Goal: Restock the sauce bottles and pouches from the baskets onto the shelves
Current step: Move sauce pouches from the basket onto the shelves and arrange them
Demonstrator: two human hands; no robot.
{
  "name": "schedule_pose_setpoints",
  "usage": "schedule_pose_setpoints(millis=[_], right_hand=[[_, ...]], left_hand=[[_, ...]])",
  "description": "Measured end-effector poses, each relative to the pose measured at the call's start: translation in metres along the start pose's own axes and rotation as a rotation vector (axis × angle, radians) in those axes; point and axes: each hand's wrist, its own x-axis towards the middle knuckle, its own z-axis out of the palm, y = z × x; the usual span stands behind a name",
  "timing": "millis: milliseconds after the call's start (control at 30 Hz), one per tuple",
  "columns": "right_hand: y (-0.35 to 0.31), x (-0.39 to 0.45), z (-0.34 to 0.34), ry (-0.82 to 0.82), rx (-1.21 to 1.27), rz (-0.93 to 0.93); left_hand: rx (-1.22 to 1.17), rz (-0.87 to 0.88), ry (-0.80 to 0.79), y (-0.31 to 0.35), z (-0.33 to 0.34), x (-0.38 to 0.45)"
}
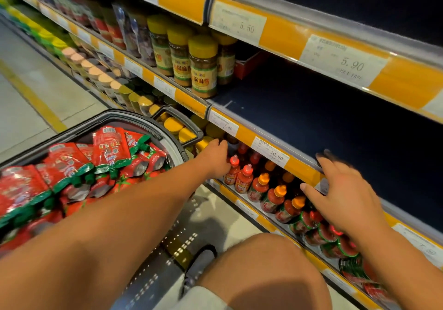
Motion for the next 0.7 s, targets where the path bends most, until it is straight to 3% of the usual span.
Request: schedule_pose_setpoints(millis=[133, 300, 533, 700], right_hand=[[-0.007, 0.001, -0.005, -0.052, -0.027, 0.036], [-0.013, 0.005, -0.013, -0.115, -0.08, 0.06], [-0.033, 0.013, -0.035, -0.213, -0.195, 0.058], [-0.106, 0.016, -0.058, -0.133, 0.025, -0.003]], left_hand=[[-0.092, 0.166, 0.033, 0.007, -0.032, -0.048], [-0.199, 0.228, 0.195, -0.021, -0.079, -0.125], [-0.414, 0.072, 0.396, -0.115, -0.119, -0.23], [-0.457, -0.066, 0.517, -0.186, -0.134, -0.288]])
